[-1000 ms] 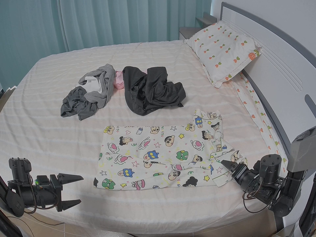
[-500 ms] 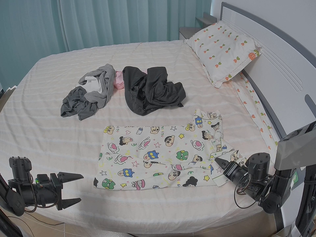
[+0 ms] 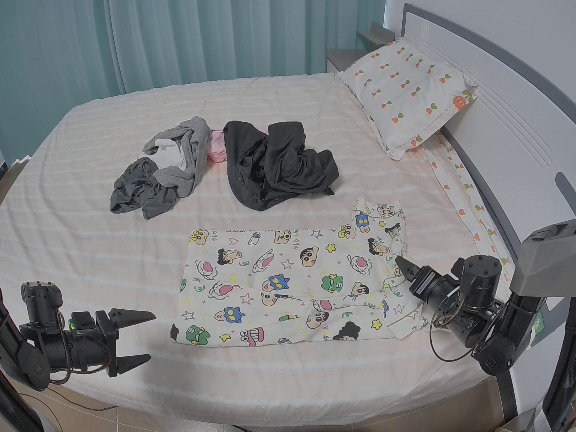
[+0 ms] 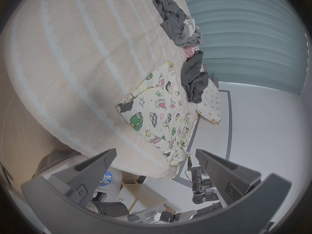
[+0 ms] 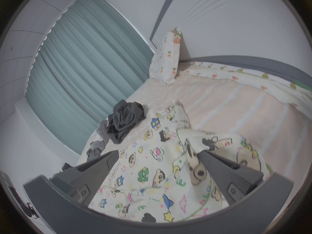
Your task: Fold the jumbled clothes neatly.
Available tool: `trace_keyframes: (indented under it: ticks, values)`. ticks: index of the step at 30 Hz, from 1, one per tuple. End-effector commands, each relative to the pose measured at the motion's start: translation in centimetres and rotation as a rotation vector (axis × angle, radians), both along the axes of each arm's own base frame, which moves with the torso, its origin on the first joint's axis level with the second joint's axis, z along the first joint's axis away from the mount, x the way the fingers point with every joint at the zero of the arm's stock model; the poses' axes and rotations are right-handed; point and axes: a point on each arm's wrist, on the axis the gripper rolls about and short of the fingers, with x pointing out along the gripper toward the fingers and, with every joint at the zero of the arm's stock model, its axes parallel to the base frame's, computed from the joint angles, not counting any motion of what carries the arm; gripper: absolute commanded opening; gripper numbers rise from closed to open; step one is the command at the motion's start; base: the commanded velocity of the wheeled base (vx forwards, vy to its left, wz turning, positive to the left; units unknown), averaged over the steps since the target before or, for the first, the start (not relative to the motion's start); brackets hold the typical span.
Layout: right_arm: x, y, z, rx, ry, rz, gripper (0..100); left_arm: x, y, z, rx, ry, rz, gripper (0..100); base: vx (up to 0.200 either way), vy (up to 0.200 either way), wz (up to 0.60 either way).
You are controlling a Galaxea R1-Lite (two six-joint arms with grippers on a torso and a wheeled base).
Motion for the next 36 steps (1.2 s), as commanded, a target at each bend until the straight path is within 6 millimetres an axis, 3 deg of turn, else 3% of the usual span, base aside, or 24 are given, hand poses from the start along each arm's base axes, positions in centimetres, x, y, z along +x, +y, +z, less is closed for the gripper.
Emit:
trace_keyframes:
  ticks: [1, 5, 11, 13, 17, 22, 29, 36]
  values:
    - [0.6, -0.4, 2.5, 0.016, -0.08, -0.015, 100, 0.1, -0.1, -0.3, -0.003, 0.016, -0.004, 100, 0.0, 0.0, 0.0]
    - [0.8, -0.9, 3.5, 0.015, -0.078, -0.013, 100, 0.1, -0.1, -0.3, -0.003, 0.016, -0.007, 100, 0.0, 0.0, 0.0]
    - [1.4, -1.9, 3.5, 0.02, -0.062, 0.001, 100, 0.1, -0.2, -0.3, -0.001, 0.016, -0.01, 100, 0.0, 0.0, 0.0]
    - [3.1, -3.7, 4.0, 0.025, -0.076, -0.059, 100, 0.1, -0.2, -0.3, -0.001, 0.016, -0.01, 100, 0.0, 0.0, 0.0]
    - [3.8, -6.2, 3.5, 0.012, -0.012, -0.115, 100, 0.1, -0.2, -0.3, -0.001, 0.016, -0.01, 100, 0.0, 0.0, 0.0]
    - [1.9, -7.2, 2.3, 0.003, 0.07, -0.107, 100, 0.1, -0.2, -0.4, -0.001, 0.017, -0.011, 100, 0.0, 0.0, 0.0]
    - [-4.0, -5.2, 1.5, 0.063, 0.212, 0.015, 100, 0.1, -0.3, -0.5, 0.01, 0.015, -0.021, 100, 0.0, 0.0, 0.0]
    - [-5.7, -3.8, -0.2, 0.187, 0.34, 0.018, 100, 0.1, -0.3, -0.5, 0.011, 0.016, -0.022, 100, 0.0, 0.0, 0.0]
